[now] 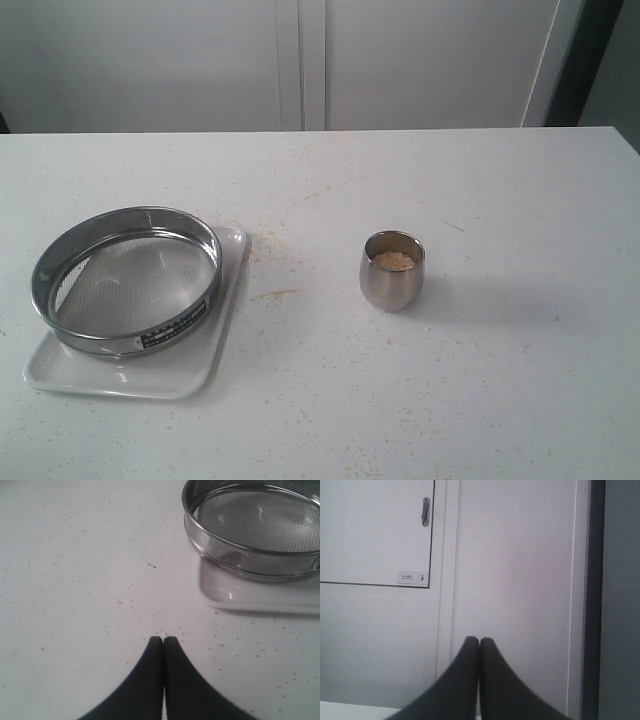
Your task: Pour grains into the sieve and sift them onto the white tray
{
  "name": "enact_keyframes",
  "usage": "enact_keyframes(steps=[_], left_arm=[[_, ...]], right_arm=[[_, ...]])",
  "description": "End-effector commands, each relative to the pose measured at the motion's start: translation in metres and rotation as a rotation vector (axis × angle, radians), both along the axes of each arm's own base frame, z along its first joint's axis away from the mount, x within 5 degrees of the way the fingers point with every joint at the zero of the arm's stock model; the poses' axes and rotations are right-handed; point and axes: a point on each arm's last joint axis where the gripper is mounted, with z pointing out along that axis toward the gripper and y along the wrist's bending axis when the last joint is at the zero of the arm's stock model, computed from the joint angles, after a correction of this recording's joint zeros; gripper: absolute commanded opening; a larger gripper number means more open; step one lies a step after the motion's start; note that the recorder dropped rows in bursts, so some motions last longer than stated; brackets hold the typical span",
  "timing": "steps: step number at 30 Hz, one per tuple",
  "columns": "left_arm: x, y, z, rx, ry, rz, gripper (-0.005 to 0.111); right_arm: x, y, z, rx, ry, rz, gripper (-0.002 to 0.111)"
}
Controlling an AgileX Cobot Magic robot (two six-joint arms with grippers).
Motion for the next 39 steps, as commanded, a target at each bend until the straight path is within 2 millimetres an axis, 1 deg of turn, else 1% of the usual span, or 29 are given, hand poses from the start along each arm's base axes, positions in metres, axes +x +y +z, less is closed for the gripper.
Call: enact_keyframes(steps=[1,3,6,8,15,20,23,27,29,34,36,39], left_arm=[[-0.001,0.000,-0.004,-0.009,0.018,0.002,0.000],[-0.001,0.000,-0.004,-0.009,0.018,0.002,0.000],[-0.001,0.000,-0.004,-0.009,0.018,0.002,0.000],[-0.001,0.000,-0.004,-0.009,0.018,0.002,0.000],[-0.001,0.000,-0.004,-0.009,0.018,0.002,0.000],[-0.001,0.000,-0.004,-0.009,0.018,0.002,0.000],[-0.001,0.000,-0.004,-0.009,0.018,0.002,0.000],[-0.001,0.000,-0.004,-0.009,0.018,0.002,0.000],[-0.001,0.000,-0.004,-0.009,0.018,0.002,0.000],[-0.001,0.000,-0.004,-0.009,0.018,0.002,0.000],[-0.001,0.000,-0.004,-0.009,0.018,0.002,0.000],[-0.001,0.000,-0.004,-0.009,0.018,0.002,0.000]], right_arm=[[0.007,-0.001,0.013,-0.022,0.089,-0.025,0.000],[0.014,0.000,0.018,-0.027,0.124,-0.026,0.000],[0.024,0.001,0.026,-0.029,0.119,-0.016,0.000],[0.030,0.003,0.028,-0.030,0.128,-0.010,0.000],[0.060,0.007,0.015,-0.072,0.266,0.003,0.000],[0.078,0.012,0.009,-0.125,0.290,0.031,0.000],[0.090,0.015,0.001,-0.138,0.330,0.048,0.000],[0.107,0.017,-0.014,-0.144,0.415,0.066,0.000],[0.114,0.020,-0.019,-0.154,0.430,0.083,0.000],[0.131,0.030,-0.035,-0.166,0.450,0.190,0.000],[0.135,0.035,-0.045,-0.186,0.468,0.233,0.000],[0.138,0.037,-0.063,-0.149,0.504,0.263,0.000]])
